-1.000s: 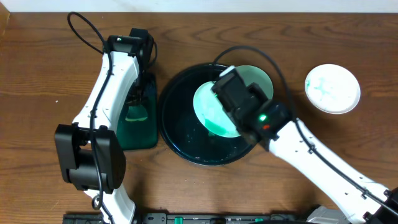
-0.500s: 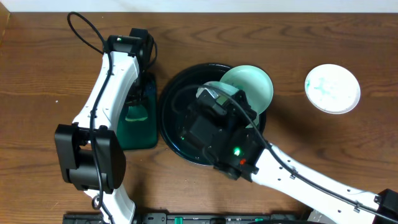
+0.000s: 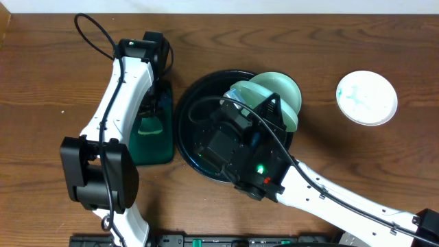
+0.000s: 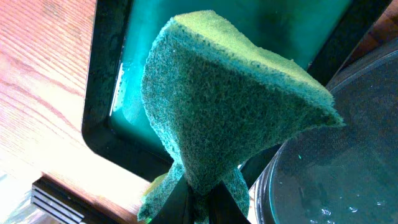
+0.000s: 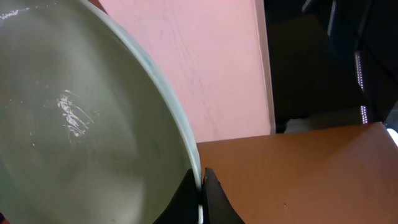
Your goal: Clean dirty plates on tray and stack at the side
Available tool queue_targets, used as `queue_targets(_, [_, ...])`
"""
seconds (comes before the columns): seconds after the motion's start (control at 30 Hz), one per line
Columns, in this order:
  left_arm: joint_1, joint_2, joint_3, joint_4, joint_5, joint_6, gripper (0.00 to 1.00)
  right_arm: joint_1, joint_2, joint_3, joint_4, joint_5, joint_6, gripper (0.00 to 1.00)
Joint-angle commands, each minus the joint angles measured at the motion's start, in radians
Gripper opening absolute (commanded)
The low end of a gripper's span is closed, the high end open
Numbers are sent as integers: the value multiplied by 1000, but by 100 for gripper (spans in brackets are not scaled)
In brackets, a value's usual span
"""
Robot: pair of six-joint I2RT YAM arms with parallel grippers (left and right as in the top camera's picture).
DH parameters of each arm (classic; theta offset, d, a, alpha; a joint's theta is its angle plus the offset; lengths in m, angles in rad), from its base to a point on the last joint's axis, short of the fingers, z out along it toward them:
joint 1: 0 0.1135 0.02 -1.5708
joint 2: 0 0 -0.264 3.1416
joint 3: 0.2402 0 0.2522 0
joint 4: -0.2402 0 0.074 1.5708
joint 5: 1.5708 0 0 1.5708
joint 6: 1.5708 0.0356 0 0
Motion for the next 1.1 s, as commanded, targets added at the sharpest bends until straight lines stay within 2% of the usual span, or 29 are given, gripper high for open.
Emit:
queue_targets(0.0, [4, 11, -7, -8, -5, 10, 7, 6, -16, 19, 8, -8, -1, 1])
queue_targets(0.17, [4, 11, -7, -8, -5, 10, 7, 29, -16, 19, 8, 1, 28, 1])
queue_targets(0.27, [4, 11, -7, -8, -5, 10, 8, 7, -11, 18, 13, -150, 41, 1])
queue_targets(0.37, [4, 11, -7, -15, -5, 10, 7, 23, -12, 19, -28, -77, 129, 1])
queue_targets(0.47, [4, 11, -7, -14, -5, 10, 7, -1, -10, 19, -24, -270, 148, 1])
queue_targets(0.6, [4, 11, -7, -16, -5, 10, 8, -87, -10, 19, -43, -561, 351, 1])
queue_targets(0.77, [4, 11, -7, -14, -5, 11, 8, -242, -10, 19, -63, -914, 683, 1])
queue_targets(0.93, [4, 11, -7, -14, -5, 16, 7, -381, -10, 19, -85, -1007, 869, 1])
queue_targets(1.07, [4, 11, -7, -15, -5, 32, 8, -539, -10, 19, -78, -1126, 937, 1])
